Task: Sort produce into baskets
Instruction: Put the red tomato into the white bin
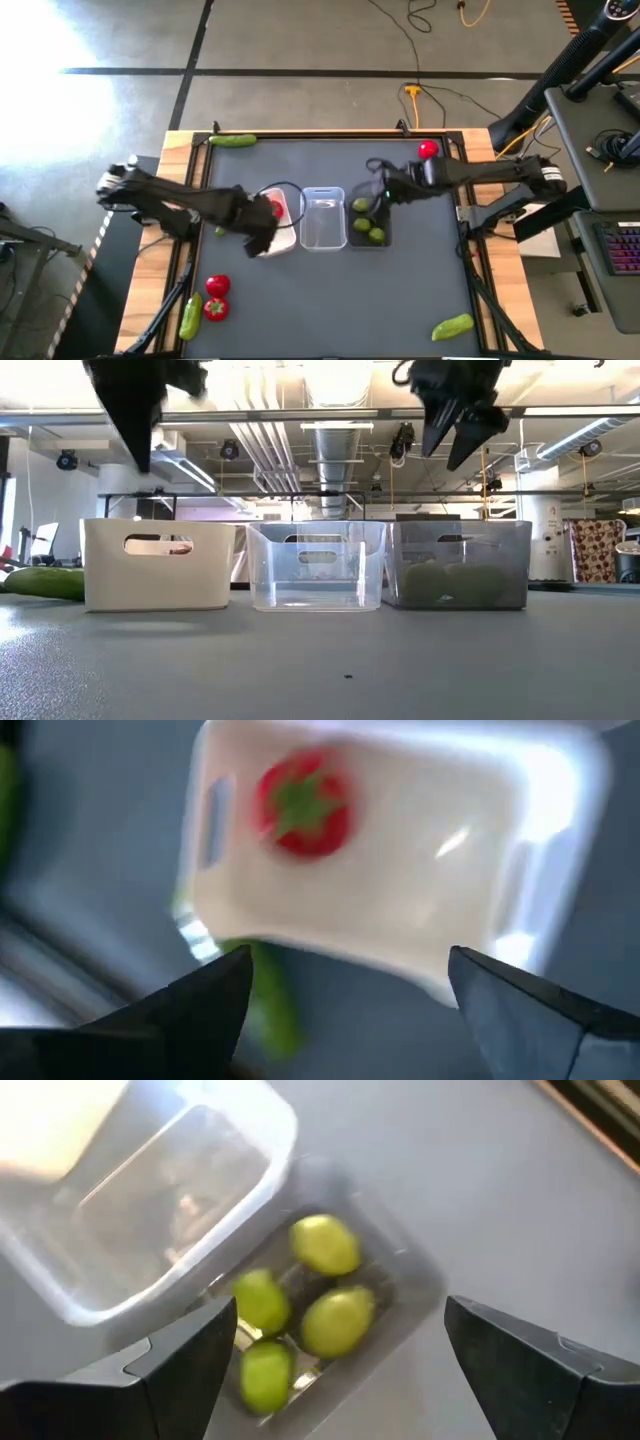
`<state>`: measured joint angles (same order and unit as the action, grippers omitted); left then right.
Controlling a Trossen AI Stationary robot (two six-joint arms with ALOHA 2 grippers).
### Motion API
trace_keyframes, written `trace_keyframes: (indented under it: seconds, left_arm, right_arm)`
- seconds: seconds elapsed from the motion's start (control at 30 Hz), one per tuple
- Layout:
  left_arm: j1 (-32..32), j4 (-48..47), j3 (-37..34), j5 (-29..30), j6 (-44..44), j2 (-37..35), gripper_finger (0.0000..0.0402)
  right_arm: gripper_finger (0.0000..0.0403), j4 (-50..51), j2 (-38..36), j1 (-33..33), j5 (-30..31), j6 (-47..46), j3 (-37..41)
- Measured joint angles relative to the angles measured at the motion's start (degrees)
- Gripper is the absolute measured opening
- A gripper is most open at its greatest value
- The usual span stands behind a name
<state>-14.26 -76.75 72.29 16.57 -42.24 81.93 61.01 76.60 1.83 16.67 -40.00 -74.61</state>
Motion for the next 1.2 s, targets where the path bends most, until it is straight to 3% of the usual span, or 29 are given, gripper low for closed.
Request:
trace_keyframes:
  seconds: [0.13, 0.27, 0.4, 0.6, 0.67, 0.93, 1.07, 1.2]
  left_arm:
    - [-9.75, 7.87, -0.04, 3.65, -6.23, -8.01, 0.0312]
    - [-20.89, 11.91, -0.11, 13.74, -12.51, -13.56, 0.031]
    - [-29.75, 13.36, -0.49, 26.28, -17.21, -16.71, 0.031]
    - [-32.27, 19.93, -2.73, 49.72, -22.13, -18.03, 0.031]
    - [-30.69, 23.05, -3.37, 53.05, -22.47, -17.68, 0.031]
    - [-22.27, 24.14, -7.03, 39.66, -16.81, -16.67, 0.0293]
    - [-13.75, 24.02, -10.59, 38.96, -15.49, -16.77, 0.0282]
    - [-2.15, 25.71, -13.18, 28.45, -7.26, -15.95, 0.0278]
  right_arm:
    - [0.035, -0.03, 0.04, 7.92, -1.13, 0.46, 0.0]
    - [0.035, -0.02, 0.8, 15.78, -6.99, 9.21, 0.0]
    - [0.035, 0.16, 1.77, 22.2, -7.74, 7.16, 0.0]
    - [0.035, 0.29, 3.24, 29.66, -2.99, 1.99, 0.58]
    - [0.035, 0.22, 3.85, 32.34, -3.25, 0.43, 0.88]
    - [0.0366, -0.2, 8.18, 44.21, -4.63, -2.14, 1.81]
    - [0.0368, -2.92, 9.38, 45.07, 0.19, -4.17, 1.81]
    - [0.0368, -3.32, 11.78, 48.03, 0.52, -3.77, 1.81]
